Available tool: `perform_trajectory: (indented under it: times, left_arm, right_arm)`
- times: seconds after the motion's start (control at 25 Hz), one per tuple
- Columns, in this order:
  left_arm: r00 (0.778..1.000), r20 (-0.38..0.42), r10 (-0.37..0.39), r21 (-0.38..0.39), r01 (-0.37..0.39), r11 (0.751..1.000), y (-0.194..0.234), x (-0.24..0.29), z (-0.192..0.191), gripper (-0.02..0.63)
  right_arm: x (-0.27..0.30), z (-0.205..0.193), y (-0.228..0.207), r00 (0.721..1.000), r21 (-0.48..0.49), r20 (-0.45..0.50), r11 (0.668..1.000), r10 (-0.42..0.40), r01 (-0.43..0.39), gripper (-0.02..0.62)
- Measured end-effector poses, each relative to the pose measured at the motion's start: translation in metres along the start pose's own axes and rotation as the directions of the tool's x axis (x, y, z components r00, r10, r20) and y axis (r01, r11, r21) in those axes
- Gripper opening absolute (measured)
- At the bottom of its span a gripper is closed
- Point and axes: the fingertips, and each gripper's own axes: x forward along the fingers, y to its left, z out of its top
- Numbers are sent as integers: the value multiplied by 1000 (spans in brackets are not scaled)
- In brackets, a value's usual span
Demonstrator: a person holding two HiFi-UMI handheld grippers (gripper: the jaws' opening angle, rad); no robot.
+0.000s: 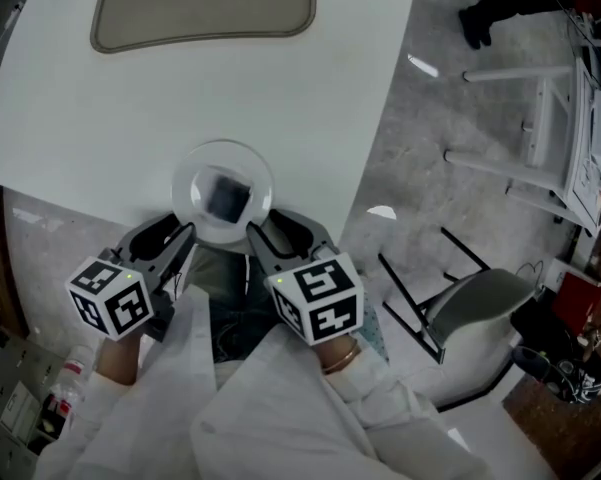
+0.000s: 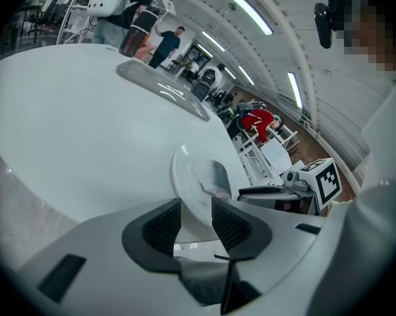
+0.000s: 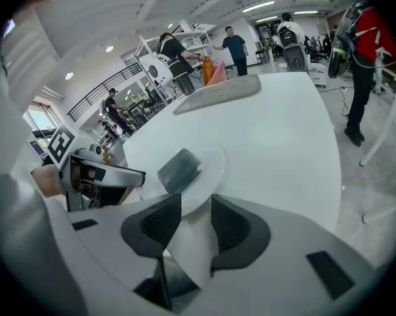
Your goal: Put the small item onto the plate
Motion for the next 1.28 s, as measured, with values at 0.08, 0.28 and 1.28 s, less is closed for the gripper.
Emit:
perform_trajectory:
  times: [0.08, 0.28, 1.28]
  left_arm:
    - [1000, -1, 3, 3, -3, 1000, 1, -1, 0, 146]
    - [998, 37, 46, -1, -46, 999, 8, -2, 0, 101]
    - [990, 83, 115, 95, -123, 988, -2, -10, 16, 87]
  right_arm:
    - [0, 0, 0, 1000, 5, 5, 1000, -7, 7, 143]
    - [2, -1, 3, 1000, 27, 19, 999, -24, 23, 133]
    - [-9, 22, 5, 996, -32, 77, 998, -51, 54, 114]
